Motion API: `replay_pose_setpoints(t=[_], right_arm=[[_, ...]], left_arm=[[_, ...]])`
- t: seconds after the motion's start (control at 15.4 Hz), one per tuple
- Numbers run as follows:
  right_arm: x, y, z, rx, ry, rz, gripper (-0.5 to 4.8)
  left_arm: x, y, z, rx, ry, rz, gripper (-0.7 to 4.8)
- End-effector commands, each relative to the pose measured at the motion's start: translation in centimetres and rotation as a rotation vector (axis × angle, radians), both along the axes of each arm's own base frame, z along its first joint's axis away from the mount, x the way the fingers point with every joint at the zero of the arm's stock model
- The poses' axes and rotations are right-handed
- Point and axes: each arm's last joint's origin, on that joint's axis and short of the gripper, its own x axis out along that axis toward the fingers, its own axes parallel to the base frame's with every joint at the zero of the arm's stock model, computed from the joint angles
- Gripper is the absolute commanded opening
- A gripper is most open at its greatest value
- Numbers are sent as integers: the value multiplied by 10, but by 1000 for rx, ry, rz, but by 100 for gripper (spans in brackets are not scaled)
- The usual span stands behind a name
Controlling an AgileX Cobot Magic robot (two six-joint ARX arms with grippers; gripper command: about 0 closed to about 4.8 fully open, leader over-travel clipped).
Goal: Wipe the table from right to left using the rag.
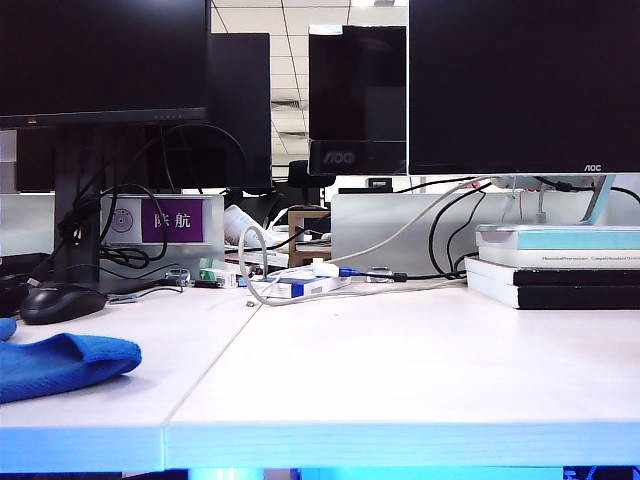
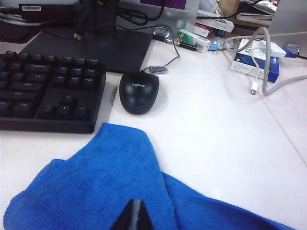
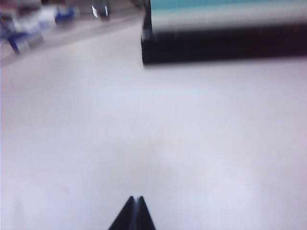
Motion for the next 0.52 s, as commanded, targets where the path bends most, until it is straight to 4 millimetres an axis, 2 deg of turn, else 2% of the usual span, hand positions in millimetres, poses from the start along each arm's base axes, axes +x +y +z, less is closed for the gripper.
replay_pose_setpoints(t=[0.06, 0.19, 0.52], right_arm=[[1, 0, -10, 3, 22, -3, -5], [1, 0, -18, 2, 64, -4, -5], [1, 0, -18, 2, 64, -5, -5]], left_arm=[[0, 0, -2, 3, 18, -4, -5], [0, 0, -2, 3, 18, -4, -5], [-2, 0, 2, 3, -28, -5, -5]])
